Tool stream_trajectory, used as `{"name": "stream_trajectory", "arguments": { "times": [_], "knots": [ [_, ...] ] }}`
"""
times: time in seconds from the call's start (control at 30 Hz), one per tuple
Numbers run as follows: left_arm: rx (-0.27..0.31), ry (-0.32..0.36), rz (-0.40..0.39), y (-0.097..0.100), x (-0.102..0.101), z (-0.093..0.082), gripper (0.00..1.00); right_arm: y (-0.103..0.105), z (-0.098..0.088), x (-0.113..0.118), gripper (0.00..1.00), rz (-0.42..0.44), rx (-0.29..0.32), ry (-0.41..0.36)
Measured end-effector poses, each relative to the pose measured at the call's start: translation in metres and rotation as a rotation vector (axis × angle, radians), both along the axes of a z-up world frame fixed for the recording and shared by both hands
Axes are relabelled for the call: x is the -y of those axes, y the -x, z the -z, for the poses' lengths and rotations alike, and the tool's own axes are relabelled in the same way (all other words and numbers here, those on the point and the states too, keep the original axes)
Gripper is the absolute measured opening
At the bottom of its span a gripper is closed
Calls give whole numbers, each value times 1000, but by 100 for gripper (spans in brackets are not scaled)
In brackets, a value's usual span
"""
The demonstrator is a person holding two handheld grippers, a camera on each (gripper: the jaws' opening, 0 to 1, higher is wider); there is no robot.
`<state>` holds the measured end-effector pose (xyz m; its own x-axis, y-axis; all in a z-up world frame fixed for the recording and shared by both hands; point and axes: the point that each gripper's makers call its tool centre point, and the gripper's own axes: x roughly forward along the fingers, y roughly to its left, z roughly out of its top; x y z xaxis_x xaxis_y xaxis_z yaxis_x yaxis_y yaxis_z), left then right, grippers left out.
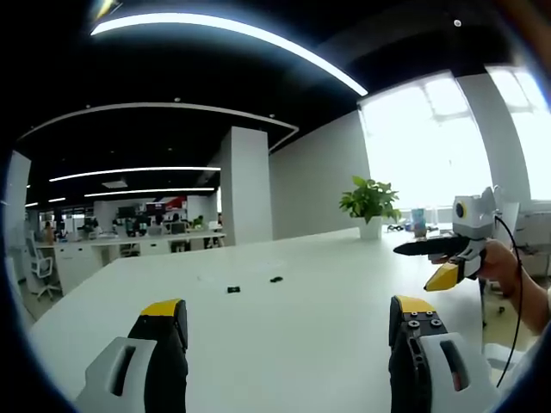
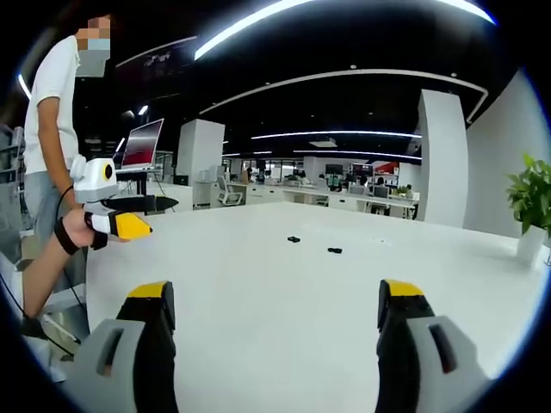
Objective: Snap the two parts of the plastic buckle together until the buckle closes and remains connected.
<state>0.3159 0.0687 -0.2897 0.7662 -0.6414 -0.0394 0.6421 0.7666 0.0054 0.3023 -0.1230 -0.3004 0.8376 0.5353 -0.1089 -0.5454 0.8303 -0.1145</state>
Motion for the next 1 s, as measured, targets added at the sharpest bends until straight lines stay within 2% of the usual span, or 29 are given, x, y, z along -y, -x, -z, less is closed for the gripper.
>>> {"name": "stream_trajectory", "arguments": {
  "times": [1.0],
  "knots": [
    [7,7,-2,-10,5,1,99,-10,-2,-4,98,-4,6,-16]
  ]
}}
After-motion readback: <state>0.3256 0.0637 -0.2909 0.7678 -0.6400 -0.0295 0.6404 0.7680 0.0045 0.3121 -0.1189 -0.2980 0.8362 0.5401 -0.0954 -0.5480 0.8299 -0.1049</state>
